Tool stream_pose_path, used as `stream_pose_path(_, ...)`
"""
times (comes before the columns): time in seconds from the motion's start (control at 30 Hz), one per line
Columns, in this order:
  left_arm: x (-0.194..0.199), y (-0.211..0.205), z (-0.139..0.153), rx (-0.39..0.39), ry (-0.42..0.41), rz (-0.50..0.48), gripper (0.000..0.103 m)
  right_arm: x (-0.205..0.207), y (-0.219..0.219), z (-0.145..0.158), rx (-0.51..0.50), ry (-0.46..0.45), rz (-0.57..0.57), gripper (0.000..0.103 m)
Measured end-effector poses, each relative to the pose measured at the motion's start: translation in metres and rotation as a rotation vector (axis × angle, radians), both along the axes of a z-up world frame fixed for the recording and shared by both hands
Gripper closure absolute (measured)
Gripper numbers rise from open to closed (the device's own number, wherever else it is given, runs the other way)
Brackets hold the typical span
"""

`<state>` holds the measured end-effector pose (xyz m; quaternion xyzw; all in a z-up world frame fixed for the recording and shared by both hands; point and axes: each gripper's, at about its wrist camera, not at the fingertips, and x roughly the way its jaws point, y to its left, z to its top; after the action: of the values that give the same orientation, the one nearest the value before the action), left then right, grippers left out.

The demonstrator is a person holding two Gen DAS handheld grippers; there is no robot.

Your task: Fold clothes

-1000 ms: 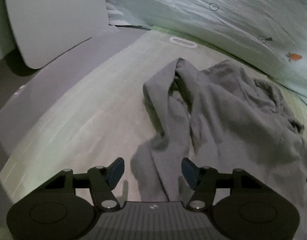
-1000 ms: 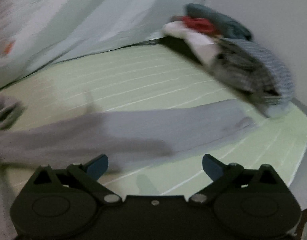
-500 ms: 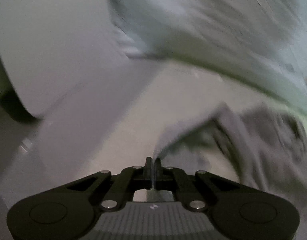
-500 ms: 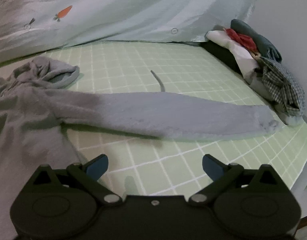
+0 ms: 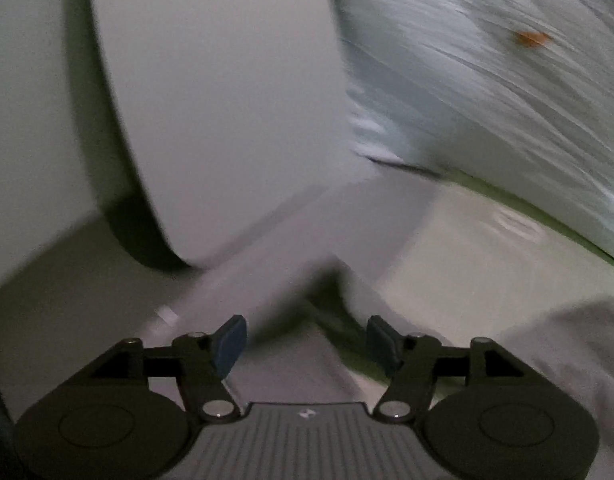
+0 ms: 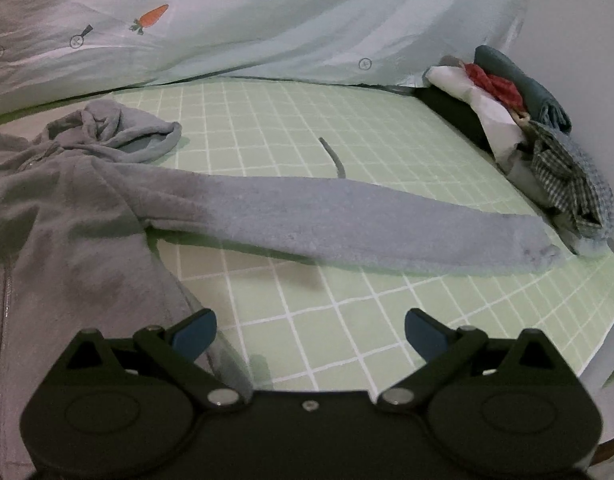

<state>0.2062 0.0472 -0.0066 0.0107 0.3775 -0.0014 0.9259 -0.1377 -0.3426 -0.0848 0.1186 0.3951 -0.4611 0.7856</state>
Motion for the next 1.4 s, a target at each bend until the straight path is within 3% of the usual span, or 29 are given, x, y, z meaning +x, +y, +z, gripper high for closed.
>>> stream_pose_path(0.3, -0.068, -0.086, -0.026, -0.074, 0.143, -0.234, 0.030, 0.001, -0.034, 0.007, 0.025, -0.044, 0.073, 0.001)
stream_pose_path(0.47, -0.084, -0.123, -0.035, -0.040, 0.187, -0.282, 0.030, 0.028, -0.069, 0.012, 0.091, -0.109, 0.142, 0.001)
stream_pose_path(0.67, -0.068, -0.150, -0.036, -0.060, 0.203, -0.265, 0.026, 0.085, -0.102, 0.005, 0.217, -0.200, 0.219, 0.001)
stream_pose_path(0.83, -0.044, -0.180, -0.050, -0.029, 0.231, -0.271, 0.025, 0.144, -0.124, -0.009, 0.279, -0.245, 0.287, 0.002)
stream_pose_path(1.2, 0.031, -0.227, -0.083, 0.058, 0.320, -0.275, 0.025, 0.258, -0.142, -0.045, 0.260, -0.137, 0.470, 0.004)
stream_pose_path(1.3, 0.042, -0.234, -0.089, 0.074, 0.323, -0.292, 0.020, 0.273, -0.142, -0.049, 0.213, -0.093, 0.551, 0.021)
stream_pose_path(1.33, 0.044, -0.234, -0.091, 0.066, 0.322, -0.294, 0.019, 0.280, -0.142, -0.047, 0.196, -0.085, 0.599, 0.045)
stream_pose_path(1.37, 0.047, -0.233, -0.092, 0.052, 0.324, -0.293, 0.017, 0.286, -0.142, -0.045, 0.180, -0.080, 0.653, 0.091)
stream_pose_path(1.4, 0.050, -0.233, -0.093, 0.040, 0.325, -0.291, 0.015, 0.296, -0.146, -0.041, 0.149, -0.064, 0.684, 0.094)
